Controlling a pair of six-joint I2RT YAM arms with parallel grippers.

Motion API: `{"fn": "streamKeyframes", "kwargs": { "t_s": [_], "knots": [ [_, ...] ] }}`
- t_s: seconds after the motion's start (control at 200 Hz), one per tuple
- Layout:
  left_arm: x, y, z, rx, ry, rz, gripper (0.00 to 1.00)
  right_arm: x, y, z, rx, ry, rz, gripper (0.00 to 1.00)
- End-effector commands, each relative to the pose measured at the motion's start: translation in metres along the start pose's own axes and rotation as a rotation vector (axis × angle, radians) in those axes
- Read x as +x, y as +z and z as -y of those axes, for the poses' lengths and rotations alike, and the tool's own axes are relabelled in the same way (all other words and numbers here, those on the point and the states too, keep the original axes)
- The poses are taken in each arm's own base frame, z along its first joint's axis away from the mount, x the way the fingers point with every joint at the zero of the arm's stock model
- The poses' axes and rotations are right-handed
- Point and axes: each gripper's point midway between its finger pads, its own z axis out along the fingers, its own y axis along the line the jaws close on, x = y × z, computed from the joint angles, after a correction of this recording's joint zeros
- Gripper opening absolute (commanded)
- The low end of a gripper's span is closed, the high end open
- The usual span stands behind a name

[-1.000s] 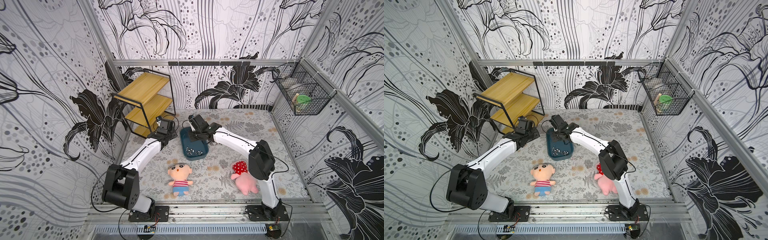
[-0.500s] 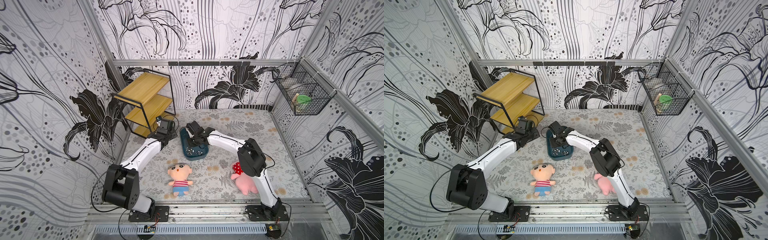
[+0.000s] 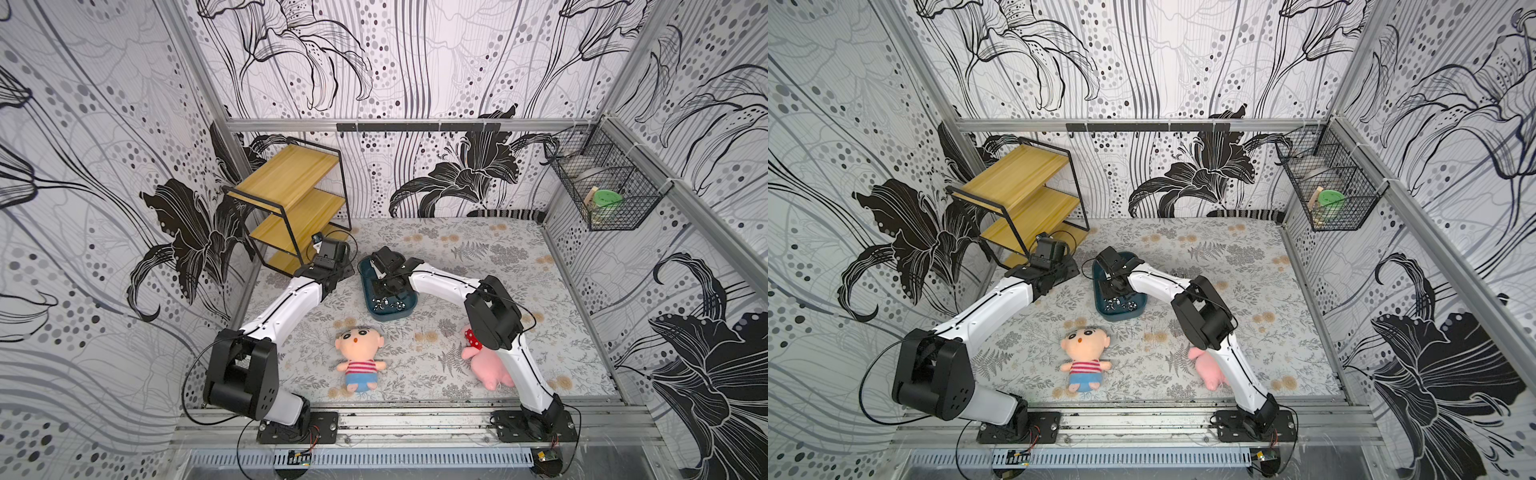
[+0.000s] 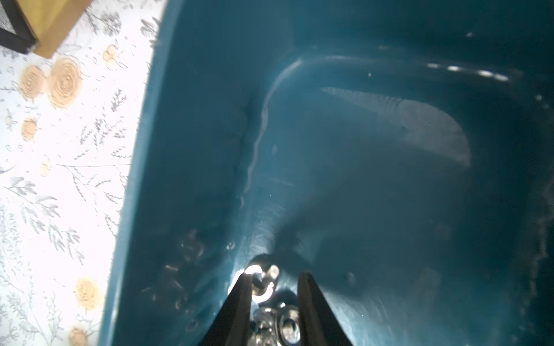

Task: Take out the wing nut from the storage box
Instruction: Pick up the wing nut from the storage box.

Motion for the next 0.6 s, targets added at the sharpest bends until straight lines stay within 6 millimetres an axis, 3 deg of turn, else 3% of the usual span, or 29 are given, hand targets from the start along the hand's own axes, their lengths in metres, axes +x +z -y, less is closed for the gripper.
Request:
{"fn": "streamKeyframes", "kwargs": {
  "t_s": [0.0,0.596],
  "knots": [
    [-0.0066,-0.0058,0.0002,0.006,-0.009,0.036,0.32,0.0044,0.0083,-0.0043,-0.008,0.018,-0.022,0.3],
    [-0.0057,-0.0071,-0.0005,0.008,-0.013,0.038,0.32,0.0084,0.0143,-0.0005,0.006,0.021,-0.03,0.15]
  ]
}}
